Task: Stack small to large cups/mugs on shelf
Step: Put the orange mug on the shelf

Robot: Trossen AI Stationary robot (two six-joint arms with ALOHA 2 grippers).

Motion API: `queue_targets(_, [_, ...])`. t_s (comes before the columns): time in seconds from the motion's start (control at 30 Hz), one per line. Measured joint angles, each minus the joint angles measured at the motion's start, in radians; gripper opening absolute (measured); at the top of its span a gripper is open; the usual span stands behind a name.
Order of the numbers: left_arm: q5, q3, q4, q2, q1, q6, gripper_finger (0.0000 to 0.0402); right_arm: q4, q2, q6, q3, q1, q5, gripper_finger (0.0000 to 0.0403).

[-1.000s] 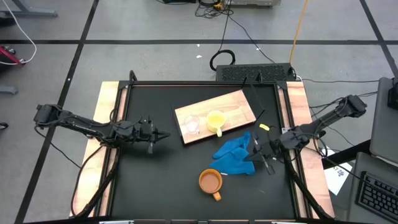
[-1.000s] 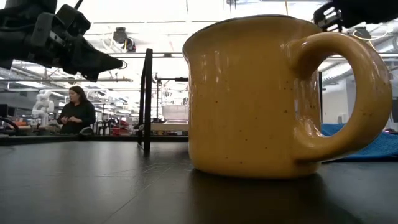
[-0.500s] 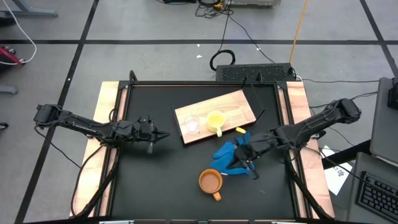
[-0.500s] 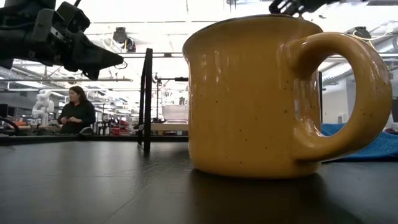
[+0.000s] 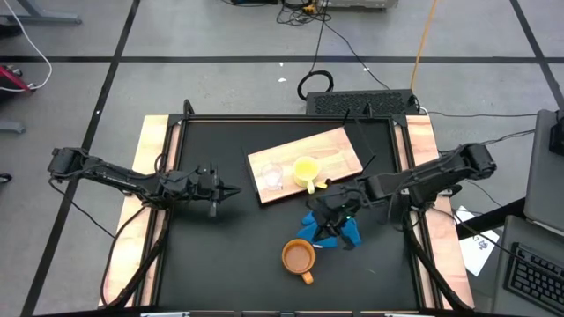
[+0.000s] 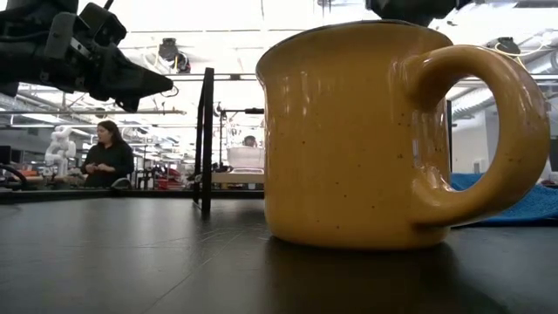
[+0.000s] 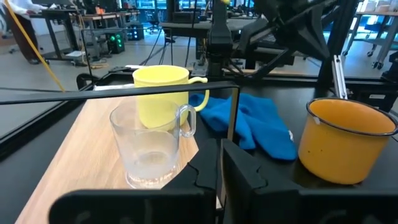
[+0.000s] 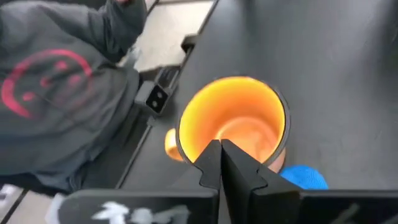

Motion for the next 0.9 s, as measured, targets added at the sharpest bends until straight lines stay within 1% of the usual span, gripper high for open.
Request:
queue_targets(0.1, [0.000, 0.000, 0.000, 0.000, 0.000, 0.017, 0.0025, -0.029, 0.038, -0.029, 0.022, -0.011, -0.006, 0.0019])
queue_targets(0.2, [0.000, 0.000, 0.001, 0.000, 0.000, 0.018, 0.0025, -0.027, 0.085, -0.044, 0.048, -0.018, -0.006, 0.0043])
queue_targets(0.4, [0.002, 0.000, -0.002, 0.000, 0.000, 0.011, 0.0026, -0.028, 0.163, -0.057, 0.111, -0.019, -0.006, 0.0112])
queue_targets(0.6, [0.002, 0.001, 0.001, 0.000, 0.000, 0.014, 0.0026, -0.097, 0.232, -0.081, 0.186, -0.019, -0.013, 0.0170])
queue_targets(0.73, [0.002, 0.001, -0.001, 0.000, 0.000, 0.014, 0.0026, -0.190, 0.285, -0.118, 0.255, -0.012, -0.013, 0.0189])
queue_targets(0.9, [0.002, 0.001, -0.004, 0.000, 0.000, 0.010, 0.0026, -0.271, 0.338, -0.143, 0.318, -0.003, -0.013, 0.0191])
